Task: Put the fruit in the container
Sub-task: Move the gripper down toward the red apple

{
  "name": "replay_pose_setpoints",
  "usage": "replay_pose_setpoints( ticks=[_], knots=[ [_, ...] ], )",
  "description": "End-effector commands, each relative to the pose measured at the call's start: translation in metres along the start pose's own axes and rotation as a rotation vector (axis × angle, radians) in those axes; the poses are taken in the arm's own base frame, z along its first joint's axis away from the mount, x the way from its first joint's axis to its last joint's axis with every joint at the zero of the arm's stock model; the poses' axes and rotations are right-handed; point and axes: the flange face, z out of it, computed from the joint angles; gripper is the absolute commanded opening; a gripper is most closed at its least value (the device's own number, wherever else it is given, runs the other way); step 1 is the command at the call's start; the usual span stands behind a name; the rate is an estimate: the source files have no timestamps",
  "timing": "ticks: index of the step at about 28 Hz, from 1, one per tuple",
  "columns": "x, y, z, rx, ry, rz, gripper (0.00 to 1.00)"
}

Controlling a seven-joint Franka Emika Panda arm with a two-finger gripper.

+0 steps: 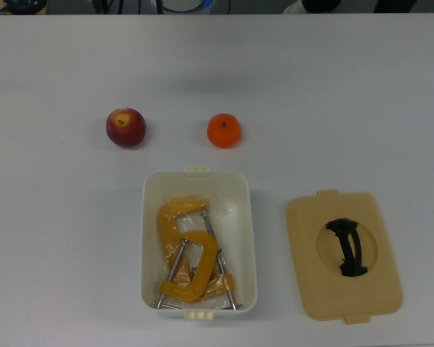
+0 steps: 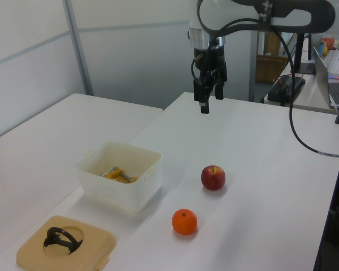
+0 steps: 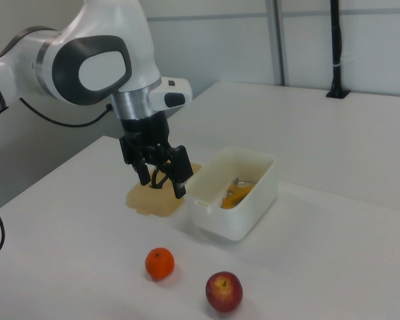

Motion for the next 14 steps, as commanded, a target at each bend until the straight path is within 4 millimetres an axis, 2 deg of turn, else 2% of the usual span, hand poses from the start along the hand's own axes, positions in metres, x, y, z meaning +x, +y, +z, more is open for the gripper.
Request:
replay_pose_setpoints(
  ticks=[1, 3, 6, 7, 10, 11, 13, 14],
  knots=[
    [0.012, 0.005, 0.009, -0.048, 0.048, -0.037, 1.0],
    [0.014, 0.009, 0.013, -0.046, 0.053, -0.036, 1.0],
    [0.024, 0.009, 0.04, -0.063, 0.001, -0.043, 1.0],
    [0.026, 0.012, 0.057, -0.101, -0.037, -0.05, 1.0],
    [0.028, 0.015, 0.091, -0.136, -0.091, -0.063, 1.0],
    [0.03, 0.015, 0.099, -0.138, -0.083, -0.065, 1.0],
    [0.034, 0.016, 0.129, -0.134, -0.062, -0.072, 1.0],
    [0.036, 0.018, 0.136, -0.134, -0.045, -0.071, 1.0]
  ],
)
